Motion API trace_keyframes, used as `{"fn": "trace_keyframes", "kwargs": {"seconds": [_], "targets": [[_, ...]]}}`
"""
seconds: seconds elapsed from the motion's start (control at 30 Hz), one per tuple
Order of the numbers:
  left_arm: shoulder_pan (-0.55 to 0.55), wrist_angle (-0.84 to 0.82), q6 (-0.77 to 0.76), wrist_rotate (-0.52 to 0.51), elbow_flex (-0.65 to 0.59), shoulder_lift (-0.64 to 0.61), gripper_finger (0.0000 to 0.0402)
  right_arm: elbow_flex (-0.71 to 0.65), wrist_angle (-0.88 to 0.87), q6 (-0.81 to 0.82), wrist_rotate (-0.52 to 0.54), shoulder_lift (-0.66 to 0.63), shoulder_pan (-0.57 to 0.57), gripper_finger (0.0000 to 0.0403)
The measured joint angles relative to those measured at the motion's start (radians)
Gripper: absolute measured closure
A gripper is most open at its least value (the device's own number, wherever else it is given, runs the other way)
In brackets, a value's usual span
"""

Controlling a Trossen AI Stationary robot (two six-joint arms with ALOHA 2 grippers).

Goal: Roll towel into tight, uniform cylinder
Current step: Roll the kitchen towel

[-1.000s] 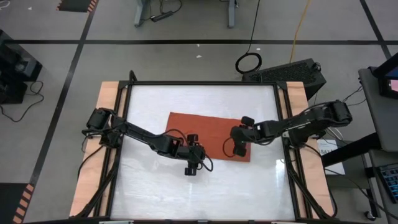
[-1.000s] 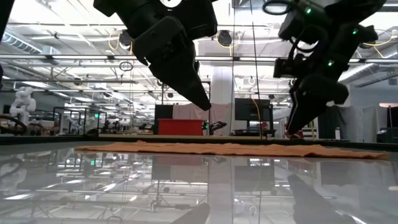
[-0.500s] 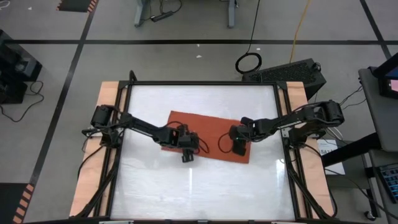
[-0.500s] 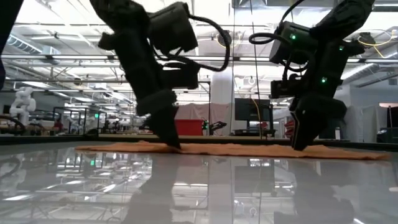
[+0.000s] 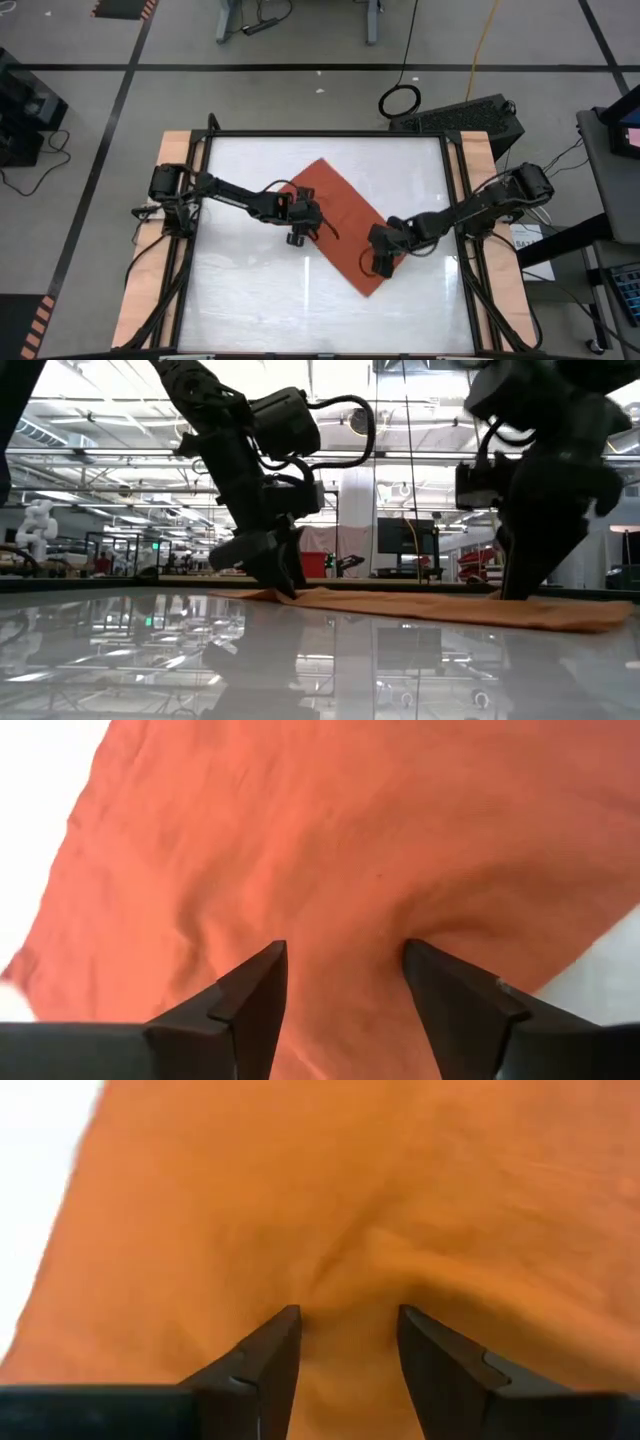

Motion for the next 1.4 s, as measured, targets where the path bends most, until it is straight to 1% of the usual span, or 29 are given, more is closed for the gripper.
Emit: {"fn": "trace_keyframes", "kwargs": {"seconds": [0.2, 0.37, 0.43, 0.53, 0.73, 0.8, 0.87, 0.9, 0.93, 1.03, 1.1, 1.17, 1.4], "targets": [[0.036, -0.016, 0.099, -0.005, 0.022, 0.002, 0.0188, -0.001, 0.172, 0.112, 0.005, 0.035, 0.086, 0.0243], [0.044, -0.030, 0.120, -0.123, 0.034, 0.004, 0.0188, -0.001, 0.351, 0.132, 0.006, 0.105, 0.110, 0.0243], [0.041, -0.057, 0.112, -0.156, 0.045, 0.004, 0.0188, 0.000, 0.376, 0.119, 0.005, 0.114, 0.110, 0.0243], [0.022, -0.125, 0.053, -0.183, 0.070, 0.002, 0.0188, 0.000, 0.373, 0.078, 0.006, 0.097, 0.109, 0.0243], [-0.039, -0.223, -0.111, -0.258, 0.134, -0.002, 0.0187, 0.001, 0.351, -0.027, 0.016, 0.006, 0.101, 0.0243], [-0.060, -0.228, -0.166, -0.259, 0.148, -0.003, 0.0187, 0.002, 0.313, -0.067, 0.049, -0.019, 0.088, 0.0243], [-0.079, -0.225, -0.232, -0.247, 0.156, -0.003, 0.0187, 0.002, 0.239, -0.102, 0.103, -0.036, 0.072, 0.0243], [-0.086, -0.221, -0.264, -0.223, 0.157, -0.003, 0.0187, 0.002, 0.205, -0.118, 0.125, -0.039, 0.062, 0.0243], [-0.092, -0.215, -0.296, -0.185, 0.157, -0.003, 0.0187, 0.002, 0.172, -0.137, 0.141, -0.040, 0.051, 0.0243], [-0.098, -0.200, -0.378, -0.046, 0.157, -0.003, 0.0187, 0.002, 0.104, -0.189, 0.146, -0.040, 0.009, 0.0243], [-0.102, -0.194, -0.413, 0.010, 0.157, -0.004, 0.0187, 0.002, 0.083, -0.215, 0.147, -0.040, -0.017, 0.0243], [-0.107, -0.194, -0.434, 0.029, 0.157, -0.004, 0.0187, 0.002, 0.080, -0.242, 0.147, -0.040, -0.040, 0.0243], [-0.102, -0.201, -0.430, 0.032, 0.157, 0.023, 0.0187, -0.002, 0.068, -0.285, 0.142, -0.024, -0.083, 0.0243]]}}
